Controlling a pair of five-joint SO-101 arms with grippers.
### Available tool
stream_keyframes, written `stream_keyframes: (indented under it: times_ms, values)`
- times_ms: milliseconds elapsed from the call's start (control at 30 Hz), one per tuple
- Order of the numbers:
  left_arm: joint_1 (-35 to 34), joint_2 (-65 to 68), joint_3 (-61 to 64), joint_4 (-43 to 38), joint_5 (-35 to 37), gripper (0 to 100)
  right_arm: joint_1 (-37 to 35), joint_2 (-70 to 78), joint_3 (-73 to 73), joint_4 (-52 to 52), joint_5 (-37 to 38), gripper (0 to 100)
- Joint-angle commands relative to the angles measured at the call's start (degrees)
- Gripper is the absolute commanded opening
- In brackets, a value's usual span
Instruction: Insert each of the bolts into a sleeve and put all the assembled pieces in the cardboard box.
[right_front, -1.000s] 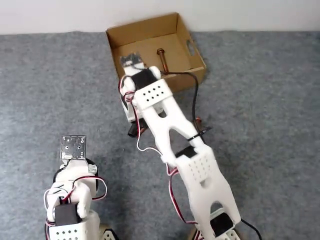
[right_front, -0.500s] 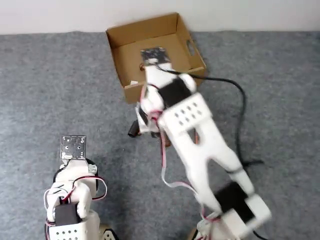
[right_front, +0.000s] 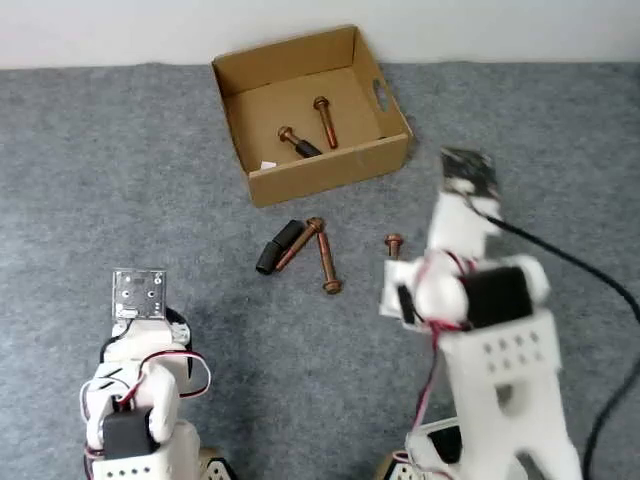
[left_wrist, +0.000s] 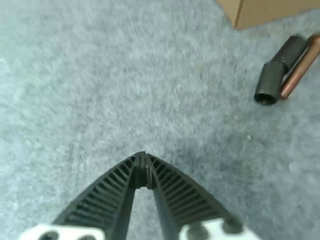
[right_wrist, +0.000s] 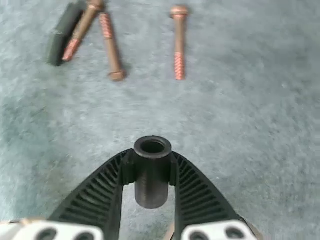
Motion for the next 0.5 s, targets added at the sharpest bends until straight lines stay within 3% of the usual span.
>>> stream_keyframes:
  times_ms: [0, 333, 467]
  values:
    - [-0.1, -0.2, -7.0, 1.1, -0.2, 1, 4.0, -10.2, 8.2, -4.6, -0.6, 0.8]
    - [0.3, 0.2, -12.4, 5.3, -0.3, 1, 10.8, -33.0, 27.7, -12.5, -0.6, 0.8]
    - [3.5, 8.6, -18.7, 5.6, 0.3, 1, 13.1, -38.2, 31.1, -12.2, -0.6, 0.8]
